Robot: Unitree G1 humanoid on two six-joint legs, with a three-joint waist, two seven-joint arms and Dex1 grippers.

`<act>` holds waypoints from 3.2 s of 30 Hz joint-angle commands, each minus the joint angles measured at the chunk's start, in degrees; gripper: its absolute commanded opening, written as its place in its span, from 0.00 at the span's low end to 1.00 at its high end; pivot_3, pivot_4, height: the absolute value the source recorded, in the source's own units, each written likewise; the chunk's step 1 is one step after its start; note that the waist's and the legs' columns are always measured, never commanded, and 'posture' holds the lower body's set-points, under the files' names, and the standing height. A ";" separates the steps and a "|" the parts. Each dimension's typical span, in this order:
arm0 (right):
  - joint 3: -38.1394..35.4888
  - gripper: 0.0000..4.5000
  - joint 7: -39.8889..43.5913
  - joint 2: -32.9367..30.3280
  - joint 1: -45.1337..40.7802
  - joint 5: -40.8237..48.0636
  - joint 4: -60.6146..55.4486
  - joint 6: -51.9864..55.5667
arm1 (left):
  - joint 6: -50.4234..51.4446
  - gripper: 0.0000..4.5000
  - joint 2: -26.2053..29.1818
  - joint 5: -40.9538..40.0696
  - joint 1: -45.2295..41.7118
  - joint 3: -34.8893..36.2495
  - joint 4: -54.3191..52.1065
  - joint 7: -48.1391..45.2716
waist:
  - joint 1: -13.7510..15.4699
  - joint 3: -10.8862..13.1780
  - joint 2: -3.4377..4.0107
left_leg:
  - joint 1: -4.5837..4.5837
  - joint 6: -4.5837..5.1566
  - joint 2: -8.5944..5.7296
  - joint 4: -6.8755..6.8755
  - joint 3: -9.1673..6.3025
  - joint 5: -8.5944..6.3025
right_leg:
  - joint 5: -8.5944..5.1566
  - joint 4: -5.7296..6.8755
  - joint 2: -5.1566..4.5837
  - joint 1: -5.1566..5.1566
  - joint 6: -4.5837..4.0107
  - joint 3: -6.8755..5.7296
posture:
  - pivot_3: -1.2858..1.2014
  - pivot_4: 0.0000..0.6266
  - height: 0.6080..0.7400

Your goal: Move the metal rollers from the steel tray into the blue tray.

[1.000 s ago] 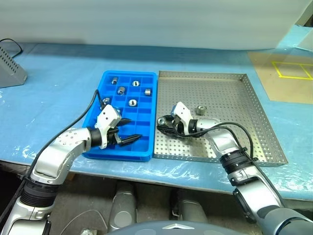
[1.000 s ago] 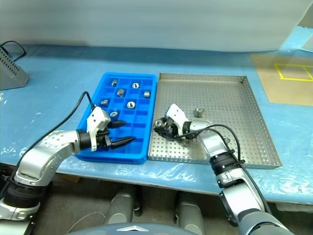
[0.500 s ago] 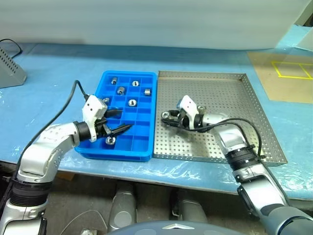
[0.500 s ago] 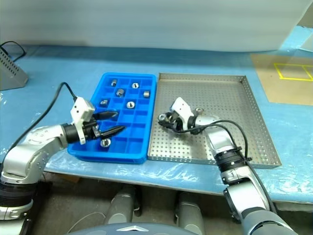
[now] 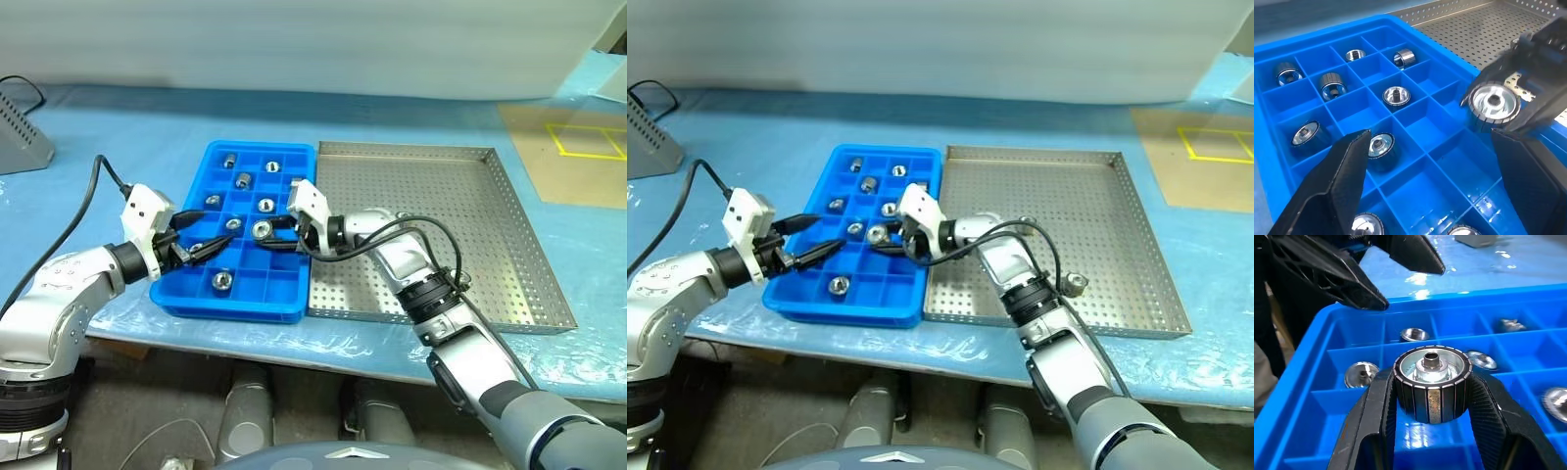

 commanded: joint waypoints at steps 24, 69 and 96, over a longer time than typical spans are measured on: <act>-19.97 0.81 -0.69 -15.30 0.96 12.90 -11.08 15.91 | -3.78 0.91 -5.92 1.29 -12.65 -14.38 7.68 -3.75 | -0.12 -0.02 -0.02 | 0.14 -0.11 -0.04 0.00 0.00 0.07 | 0.00 0.09 0.01 0.08 0.03 0.05 | 0.54 0.24 1.00; -21.53 0.37 -14.95 -14.75 2.99 2.80 7.42 2.66 | -8.46 0.91 -10.97 5.41 -20.09 -16.01 16.93 -8.78 | -4.72 -0.01 0.00 | 0.04 0.02 -0.01 0.24 0.10 0.03 | -0.01 0.26 0.01 -0.01 -0.07 0.06 | 0.50 0.24 1.00; -11.10 0.59 -3.07 -1.83 -3.73 3.82 7.57 2.86 | -0.76 0.91 -1.42 -0.21 -2.87 -2.11 -1.20 -0.16 | 0.08 0.01 0.02 | 0.03 -0.08 0.03 -0.05 0.05 0.05 | -0.06 0.07 -0.01 -0.02 -0.10 -0.02 | 0.61 0.24 1.00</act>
